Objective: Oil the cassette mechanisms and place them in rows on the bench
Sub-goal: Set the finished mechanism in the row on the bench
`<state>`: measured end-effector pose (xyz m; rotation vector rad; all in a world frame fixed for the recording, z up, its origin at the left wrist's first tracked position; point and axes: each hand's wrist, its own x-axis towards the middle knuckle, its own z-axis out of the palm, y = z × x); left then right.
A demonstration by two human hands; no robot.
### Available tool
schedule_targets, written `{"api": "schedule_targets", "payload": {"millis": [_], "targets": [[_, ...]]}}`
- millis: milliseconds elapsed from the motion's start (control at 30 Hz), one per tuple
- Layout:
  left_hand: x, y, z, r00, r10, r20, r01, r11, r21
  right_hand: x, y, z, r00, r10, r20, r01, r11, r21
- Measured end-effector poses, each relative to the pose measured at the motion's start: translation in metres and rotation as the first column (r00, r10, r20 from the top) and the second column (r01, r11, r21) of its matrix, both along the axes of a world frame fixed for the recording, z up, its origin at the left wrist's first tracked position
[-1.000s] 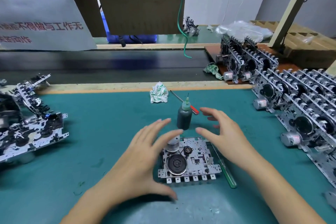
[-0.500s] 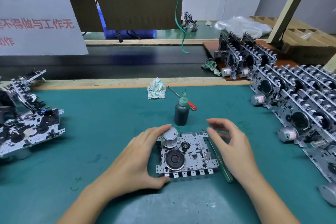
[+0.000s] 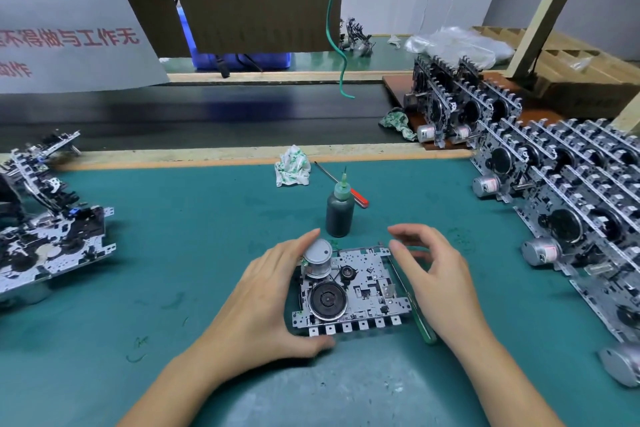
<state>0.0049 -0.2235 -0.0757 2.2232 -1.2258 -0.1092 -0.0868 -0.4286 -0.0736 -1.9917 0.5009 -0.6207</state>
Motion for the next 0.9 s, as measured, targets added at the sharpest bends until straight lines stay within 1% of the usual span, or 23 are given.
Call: {"api": "schedule_targets", "payload": {"millis": [67,133,267,467,567,700,767,800,833,900], "targets": [[0.001,0.002,-0.001,0.999,-0.019,-0.025,0.019,1.0,0.002,-0.001,-0.001,0.001,1.0,-0.02,0.022,0.02,1.0,-0.014],[0.001,0.003,-0.003,1.0,-0.001,-0.027,0.0,1.0,-0.013,-0.001,-0.003,0.003,0.998,-0.046,0.043,0.047,0.999,-0.027],[0.0,0.003,-0.008,0.999,0.012,-0.041,-0.014,0.999,-0.049,-0.001,-0.006,0.002,0.996,-0.081,0.04,0.082,0.996,-0.017],[-0.005,0.004,-0.01,1.0,-0.02,0.017,0.022,0.993,-0.113,-0.001,-0.003,-0.001,0.998,-0.058,0.015,0.058,0.998,-0.029],[-0.004,0.005,-0.01,0.999,-0.029,-0.018,0.027,0.992,-0.121,-0.002,-0.002,0.0,0.998,-0.066,0.014,0.066,0.996,-0.055],[-0.006,0.005,-0.013,1.0,-0.009,-0.03,0.005,0.992,-0.126,-0.012,0.0,0.009,0.988,-0.157,-0.005,0.154,0.978,-0.141],[-0.007,0.004,-0.013,0.998,0.012,-0.064,-0.021,0.99,-0.142,-0.025,0.01,0.013,0.983,-0.181,-0.042,0.168,0.962,-0.215],[-0.007,0.003,-0.013,0.997,0.019,-0.078,-0.03,0.99,-0.141,-0.031,0.017,0.015,0.982,-0.172,-0.077,0.15,0.961,-0.231],[-0.007,0.003,-0.013,0.996,0.025,-0.081,-0.036,0.99,-0.137,-0.037,0.025,0.017,0.98,-0.145,-0.135,0.113,0.969,-0.218],[-0.008,0.002,-0.013,0.997,0.037,-0.066,-0.046,0.989,-0.141,-0.044,0.042,0.018,0.945,-0.055,-0.324,0.006,0.988,-0.152]]}}
